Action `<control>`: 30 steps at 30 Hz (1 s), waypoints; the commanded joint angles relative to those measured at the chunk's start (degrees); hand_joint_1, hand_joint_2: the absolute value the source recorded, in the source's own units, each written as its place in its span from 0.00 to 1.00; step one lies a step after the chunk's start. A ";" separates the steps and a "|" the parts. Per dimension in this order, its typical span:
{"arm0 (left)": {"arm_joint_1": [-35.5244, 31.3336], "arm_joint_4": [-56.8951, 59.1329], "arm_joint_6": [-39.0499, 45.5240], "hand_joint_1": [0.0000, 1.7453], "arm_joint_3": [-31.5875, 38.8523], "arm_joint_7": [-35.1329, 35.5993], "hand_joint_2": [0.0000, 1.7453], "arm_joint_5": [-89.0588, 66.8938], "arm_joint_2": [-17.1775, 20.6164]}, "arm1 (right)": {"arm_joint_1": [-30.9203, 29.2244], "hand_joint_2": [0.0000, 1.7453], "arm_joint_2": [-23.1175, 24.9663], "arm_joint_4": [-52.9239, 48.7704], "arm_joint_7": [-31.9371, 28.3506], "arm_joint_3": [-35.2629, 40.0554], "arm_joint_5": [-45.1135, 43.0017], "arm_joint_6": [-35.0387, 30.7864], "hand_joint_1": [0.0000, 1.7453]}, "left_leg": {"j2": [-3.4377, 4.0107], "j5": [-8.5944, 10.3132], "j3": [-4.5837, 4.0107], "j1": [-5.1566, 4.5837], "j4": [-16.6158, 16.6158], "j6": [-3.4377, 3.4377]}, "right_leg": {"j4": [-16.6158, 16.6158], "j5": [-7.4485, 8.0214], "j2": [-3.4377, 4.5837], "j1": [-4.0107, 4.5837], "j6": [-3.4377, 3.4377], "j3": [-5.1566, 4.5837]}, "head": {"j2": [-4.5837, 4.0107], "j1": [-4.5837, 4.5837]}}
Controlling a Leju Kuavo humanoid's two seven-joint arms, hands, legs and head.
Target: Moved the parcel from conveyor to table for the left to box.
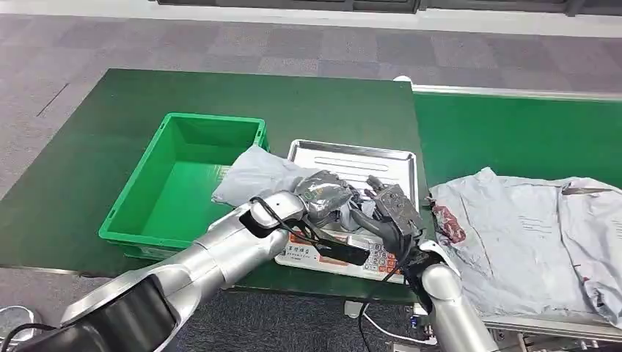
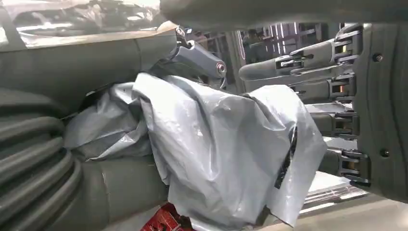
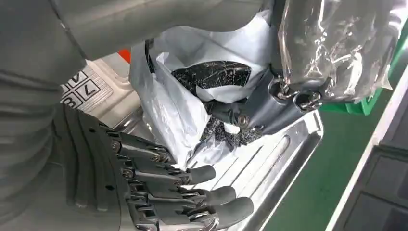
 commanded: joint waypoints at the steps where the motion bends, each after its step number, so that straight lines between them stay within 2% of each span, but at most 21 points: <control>1: -1.69 2.41 -0.24 1.00 0.10 -0.08 1.00 0.08 1.24 | 0.39 1.00 -2.42 -7.16 -0.54 -2.23 -1.00 -2.78 0.00 | 0.06 -0.02 0.00 0.00 0.00 0.00 | 0.00 0.00 0.05 0.01 -0.03 -0.01 | 0.00 -0.02; 6: -1.70 2.55 0.04 1.00 0.31 -0.58 1.00 0.41 1.81 | 0.98 1.00 -4.79 -13.09 -0.53 -5.12 -1.22 -3.78 0.00 | 0.09 -0.01 0.01 -0.01 -0.01 0.00 | -0.01 0.01 0.07 0.00 -0.03 -0.02 | 0.00 -0.02; 11: -1.38 2.17 1.12 1.00 0.72 -0.25 1.00 0.51 2.80 | 4.50 1.00 -5.18 -19.61 -1.09 -7.28 -1.13 -4.85 0.00 | 0.05 -0.01 0.05 0.00 -0.04 -0.01 | -0.05 0.00 0.03 0.01 -0.05 0.04 | 0.00 0.00; 19: -2.27 1.01 1.89 1.00 1.29 -0.11 1.00 0.23 3.48 | 6.80 1.00 -5.39 -21.78 -1.01 -9.11 1.32 -9.62 0.00 | 0.07 -0.01 0.06 0.06 -0.03 -0.01 | -0.09 0.03 0.06 0.08 -0.05 0.05 | 0.00 0.00; 23: -3.26 -0.02 2.27 1.00 1.00 0.29 1.00 -0.76 4.32 | 11.51 1.00 -4.82 -24.89 -1.05 -10.15 2.57 -11.27 0.00 | 0.01 -0.02 0.02 0.05 0.00 -0.01 | -0.04 0.00 -0.01 0.06 -0.04 0.02 | 0.00 0.00; 30: -5.03 -1.87 2.24 1.00 0.80 0.30 1.00 -2.12 6.04 | 14.86 1.00 -2.14 -26.14 0.32 -11.51 3.25 -10.51 0.00 | 0.05 -0.04 0.04 0.09 -0.01 -0.04 | -0.05 -0.01 0.02 0.10 -0.08 0.03 | 0.00 0.00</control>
